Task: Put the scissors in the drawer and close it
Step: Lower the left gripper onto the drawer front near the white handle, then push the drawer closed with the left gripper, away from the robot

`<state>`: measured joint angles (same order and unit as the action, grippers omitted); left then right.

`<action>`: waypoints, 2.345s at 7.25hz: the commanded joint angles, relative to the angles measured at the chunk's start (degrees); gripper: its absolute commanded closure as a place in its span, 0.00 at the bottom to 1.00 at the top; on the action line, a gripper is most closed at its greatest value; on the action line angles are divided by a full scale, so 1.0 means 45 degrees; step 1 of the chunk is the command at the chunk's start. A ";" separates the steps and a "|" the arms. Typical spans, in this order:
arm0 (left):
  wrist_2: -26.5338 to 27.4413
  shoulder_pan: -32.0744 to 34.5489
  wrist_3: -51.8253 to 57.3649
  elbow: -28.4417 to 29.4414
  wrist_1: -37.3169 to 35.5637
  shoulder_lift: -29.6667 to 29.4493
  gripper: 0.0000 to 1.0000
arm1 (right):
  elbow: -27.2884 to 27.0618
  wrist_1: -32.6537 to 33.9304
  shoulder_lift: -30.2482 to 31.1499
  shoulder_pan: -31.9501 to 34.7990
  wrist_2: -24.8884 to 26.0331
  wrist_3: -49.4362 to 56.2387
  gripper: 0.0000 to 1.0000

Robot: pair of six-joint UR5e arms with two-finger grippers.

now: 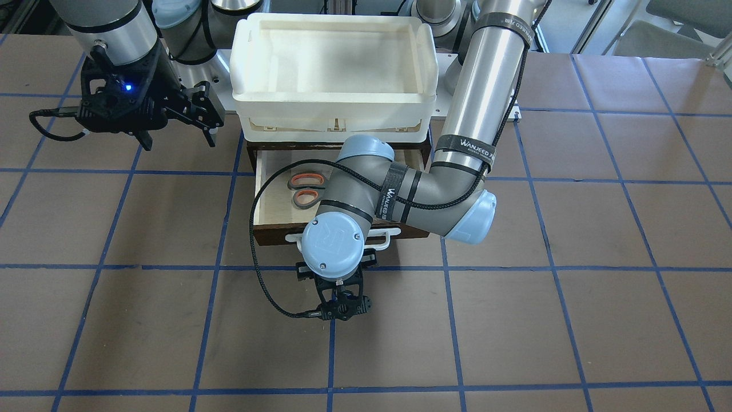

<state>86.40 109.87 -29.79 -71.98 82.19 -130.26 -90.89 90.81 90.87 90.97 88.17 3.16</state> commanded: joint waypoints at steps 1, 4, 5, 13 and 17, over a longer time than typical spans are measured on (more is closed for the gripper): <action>-0.0020 0.0211 -0.0137 -0.0019 0.0288 0.0273 0.00 | -0.0037 -0.0005 0.0002 -0.0001 0.0015 0.0000 0.00; -0.0001 0.0504 -0.0117 -0.0504 0.0661 0.0956 0.00 | -0.0076 -0.0025 0.0021 0.0019 0.0015 0.0020 0.00; -0.0001 0.0525 -0.0137 -0.0855 0.0758 0.1249 0.00 | -0.0057 -0.0025 0.0021 0.0019 0.0015 0.0020 0.00; -0.0509 0.1248 -0.1446 -0.2675 0.2185 0.2657 0.00 | -0.0076 -0.0025 0.0021 0.0019 -0.0024 0.0000 0.00; -0.0489 0.0486 -0.0456 -0.2441 0.0316 0.2871 0.00 | -0.0076 -0.0025 0.0021 0.0038 -0.0024 0.0000 0.00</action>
<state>84.27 112.77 -34.21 -83.29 86.72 -118.08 -91.23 90.70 90.97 91.14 88.07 3.22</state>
